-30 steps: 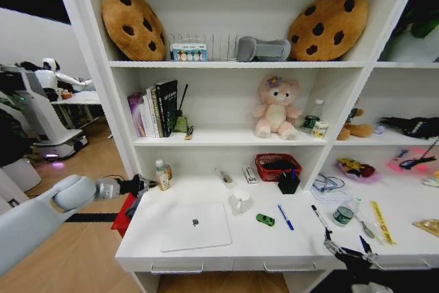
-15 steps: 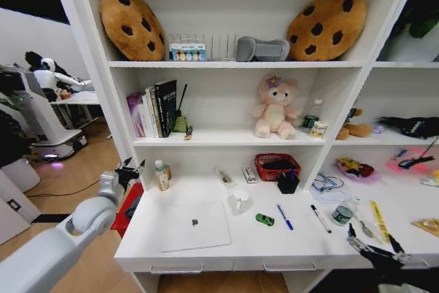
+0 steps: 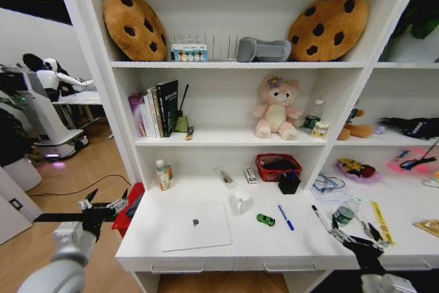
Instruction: Organize the objects on the table.
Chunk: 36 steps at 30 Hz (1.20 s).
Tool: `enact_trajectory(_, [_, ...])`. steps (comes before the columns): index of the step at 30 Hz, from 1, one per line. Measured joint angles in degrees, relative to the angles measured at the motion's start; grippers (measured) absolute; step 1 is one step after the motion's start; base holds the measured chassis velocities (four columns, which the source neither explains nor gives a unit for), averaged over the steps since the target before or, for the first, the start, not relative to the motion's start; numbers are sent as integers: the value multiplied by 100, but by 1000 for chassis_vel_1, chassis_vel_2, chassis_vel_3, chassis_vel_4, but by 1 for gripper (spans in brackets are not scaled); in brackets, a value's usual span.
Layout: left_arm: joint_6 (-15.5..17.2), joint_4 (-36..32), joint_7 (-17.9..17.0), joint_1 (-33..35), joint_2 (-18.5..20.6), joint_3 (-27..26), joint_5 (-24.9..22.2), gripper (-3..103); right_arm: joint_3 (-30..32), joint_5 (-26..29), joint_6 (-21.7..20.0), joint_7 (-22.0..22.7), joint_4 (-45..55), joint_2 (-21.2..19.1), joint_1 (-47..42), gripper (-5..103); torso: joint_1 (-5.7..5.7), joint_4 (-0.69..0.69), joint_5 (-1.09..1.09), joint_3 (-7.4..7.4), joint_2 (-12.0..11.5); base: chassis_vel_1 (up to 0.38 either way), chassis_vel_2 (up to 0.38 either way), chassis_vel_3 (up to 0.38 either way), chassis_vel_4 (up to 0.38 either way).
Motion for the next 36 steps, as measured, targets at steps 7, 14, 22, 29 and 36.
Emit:
enact_trajectory(7, [0, -402, 212, 336, -637, -3, 299, 100, -132, -8, -38, 17, 188, -68, -14, 100, 0, 0, -1, 1, 0, 0, 0, 0, 0])
enact_trajectory(14, [55, -540, 423, 406, -719, -70, 404, 100, -229, -30, -37, 8, 390, -94, -155, 100, 1, -1, -2, 1, 0, 0, 0, 0, 0])
enact_trajectory(22, [57, -531, 429, 384, -693, -62, 403, 100, -79, 1038, 41, -2840, 70, -803, -592, 100, 1, -2, -2, 1, -1, 0, 0, 0, 0])
enact_trajectory(29, [57, -520, 431, 376, -680, -51, 398, 100, 311, 1545, 725, -5559, -2124, -2070, 321, 100, 2, -1, 4, 3, -2, 0, 0, 0, 0])
enact_trajectory(36, [57, -516, 433, 371, -676, -47, 394, 100, -38, 1828, 835, -6012, -2943, -2588, 816, 100, 2, -1, 2, 3, -2, 0, 0, 0, 0])
